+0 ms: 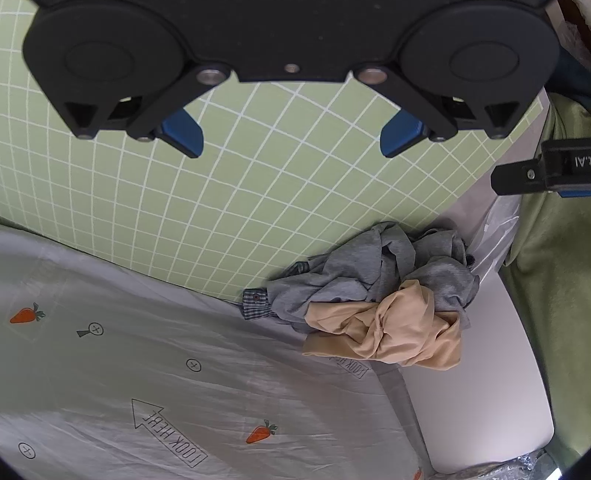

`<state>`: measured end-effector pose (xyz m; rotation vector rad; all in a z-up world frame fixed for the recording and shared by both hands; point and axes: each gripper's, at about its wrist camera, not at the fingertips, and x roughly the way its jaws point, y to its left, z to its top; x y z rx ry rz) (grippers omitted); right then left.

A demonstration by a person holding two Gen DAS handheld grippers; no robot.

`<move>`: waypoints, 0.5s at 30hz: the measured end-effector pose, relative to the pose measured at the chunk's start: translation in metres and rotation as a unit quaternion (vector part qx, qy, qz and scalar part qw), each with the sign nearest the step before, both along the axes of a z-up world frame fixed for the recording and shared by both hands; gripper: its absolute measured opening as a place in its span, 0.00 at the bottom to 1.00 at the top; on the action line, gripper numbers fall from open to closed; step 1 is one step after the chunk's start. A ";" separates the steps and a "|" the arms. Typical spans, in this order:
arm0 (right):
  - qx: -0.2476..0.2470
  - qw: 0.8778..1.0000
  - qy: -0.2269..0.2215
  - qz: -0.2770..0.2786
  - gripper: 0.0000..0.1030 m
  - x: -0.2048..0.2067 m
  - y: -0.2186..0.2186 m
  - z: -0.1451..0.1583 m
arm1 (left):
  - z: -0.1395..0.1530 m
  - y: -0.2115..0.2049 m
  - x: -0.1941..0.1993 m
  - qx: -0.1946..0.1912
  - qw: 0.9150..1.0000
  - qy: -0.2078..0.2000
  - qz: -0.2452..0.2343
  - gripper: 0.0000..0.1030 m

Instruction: Fold clothes

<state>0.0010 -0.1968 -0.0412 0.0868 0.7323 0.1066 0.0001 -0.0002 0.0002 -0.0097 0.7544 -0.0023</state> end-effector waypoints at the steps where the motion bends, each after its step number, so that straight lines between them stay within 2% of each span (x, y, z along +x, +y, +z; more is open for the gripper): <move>1: 0.000 1.000 0.001 0.000 1.00 0.000 0.000 0.000 | 0.000 0.000 0.000 0.000 1.000 0.000 0.000 1.00; 15: 0.004 1.000 0.000 0.000 1.00 -0.002 0.002 -0.003 | -0.004 0.002 -0.001 0.000 1.000 0.001 -0.004 1.00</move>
